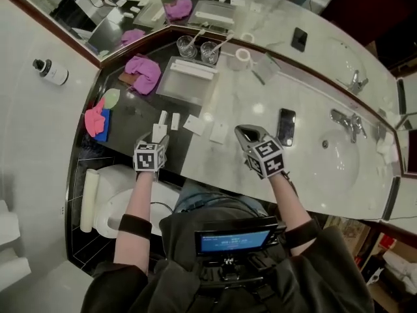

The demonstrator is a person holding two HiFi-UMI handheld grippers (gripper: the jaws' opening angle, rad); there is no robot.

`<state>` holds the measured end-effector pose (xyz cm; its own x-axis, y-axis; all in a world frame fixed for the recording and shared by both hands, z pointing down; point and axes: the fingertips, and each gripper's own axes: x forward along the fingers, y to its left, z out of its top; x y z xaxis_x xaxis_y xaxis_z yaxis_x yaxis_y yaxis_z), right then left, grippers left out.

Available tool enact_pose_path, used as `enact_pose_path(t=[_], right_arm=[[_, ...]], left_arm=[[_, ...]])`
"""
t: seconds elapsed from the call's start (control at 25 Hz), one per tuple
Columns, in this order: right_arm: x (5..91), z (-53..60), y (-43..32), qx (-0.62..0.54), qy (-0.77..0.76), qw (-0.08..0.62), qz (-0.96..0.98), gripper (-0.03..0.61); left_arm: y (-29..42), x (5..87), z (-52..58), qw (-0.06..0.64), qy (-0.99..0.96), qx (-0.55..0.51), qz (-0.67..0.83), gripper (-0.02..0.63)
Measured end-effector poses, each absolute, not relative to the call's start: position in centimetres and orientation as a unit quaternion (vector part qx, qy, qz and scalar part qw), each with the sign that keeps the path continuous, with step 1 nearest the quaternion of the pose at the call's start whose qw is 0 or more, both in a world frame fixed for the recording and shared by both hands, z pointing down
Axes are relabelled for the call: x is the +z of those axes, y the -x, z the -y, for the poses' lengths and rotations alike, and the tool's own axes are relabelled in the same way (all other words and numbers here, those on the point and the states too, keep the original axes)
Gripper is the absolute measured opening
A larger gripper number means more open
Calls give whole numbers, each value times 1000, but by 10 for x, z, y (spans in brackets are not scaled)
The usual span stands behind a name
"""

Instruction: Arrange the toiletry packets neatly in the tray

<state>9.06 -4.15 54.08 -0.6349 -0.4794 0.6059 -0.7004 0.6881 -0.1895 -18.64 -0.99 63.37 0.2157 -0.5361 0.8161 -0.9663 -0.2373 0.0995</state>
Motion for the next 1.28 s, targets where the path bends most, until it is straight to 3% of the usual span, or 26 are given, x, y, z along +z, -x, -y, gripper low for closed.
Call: enact_pose_path(t=[0.4, 1.28], right_arm=[[551, 47, -44, 214, -318, 281, 880, 21], [571, 72, 23, 236, -322, 291, 869, 21]], left_arm=[[274, 646, 42, 330, -678, 353, 554, 236], [279, 704, 100, 334, -706, 389, 489, 247]])
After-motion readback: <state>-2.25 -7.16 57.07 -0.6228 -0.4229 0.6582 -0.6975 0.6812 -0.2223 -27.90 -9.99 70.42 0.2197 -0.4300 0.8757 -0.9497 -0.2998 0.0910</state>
